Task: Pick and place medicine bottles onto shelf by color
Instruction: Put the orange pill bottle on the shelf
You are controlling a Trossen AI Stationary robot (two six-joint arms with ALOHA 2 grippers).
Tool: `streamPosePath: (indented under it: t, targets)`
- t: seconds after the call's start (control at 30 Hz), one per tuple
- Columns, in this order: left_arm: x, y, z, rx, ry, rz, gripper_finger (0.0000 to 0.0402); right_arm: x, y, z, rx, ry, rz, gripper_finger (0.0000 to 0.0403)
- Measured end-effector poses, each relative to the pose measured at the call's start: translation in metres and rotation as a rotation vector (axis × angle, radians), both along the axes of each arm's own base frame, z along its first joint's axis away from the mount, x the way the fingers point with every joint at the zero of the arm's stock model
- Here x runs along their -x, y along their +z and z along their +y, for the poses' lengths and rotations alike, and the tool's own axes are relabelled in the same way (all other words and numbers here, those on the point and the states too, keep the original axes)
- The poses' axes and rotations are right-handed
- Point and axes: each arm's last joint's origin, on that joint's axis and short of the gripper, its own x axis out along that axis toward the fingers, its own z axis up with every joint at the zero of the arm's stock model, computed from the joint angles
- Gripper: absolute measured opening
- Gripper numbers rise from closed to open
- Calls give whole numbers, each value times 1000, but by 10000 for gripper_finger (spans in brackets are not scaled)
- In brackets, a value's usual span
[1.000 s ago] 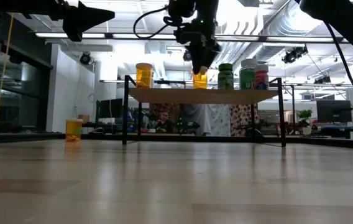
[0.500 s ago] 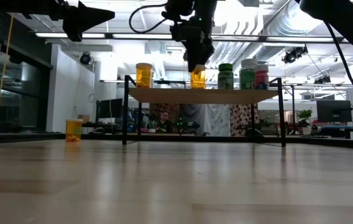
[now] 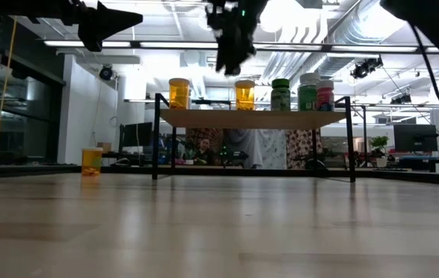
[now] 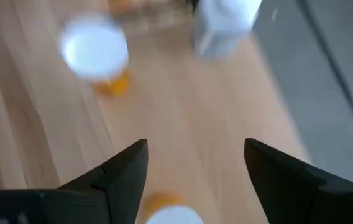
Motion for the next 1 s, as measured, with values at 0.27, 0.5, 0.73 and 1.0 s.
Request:
streamPosePath:
  t: [0.27, 0.5, 0.73, 1.0]
  targets:
    - [0, 0, 0, 0, 7, 1, 301, 48, 63, 38, 79, -10, -167, 255]
    - [0, 0, 0, 0, 7, 1, 301, 97, 35, 80, 140, -26, -240, 255]
    - [0, 0, 0, 0, 9, 0, 301, 146, -18, 99, 90, -61, -567, 255]
    - [0, 0, 0, 1, 15, 0, 301, 158, -77, 114, 67, 64, -940, 255]
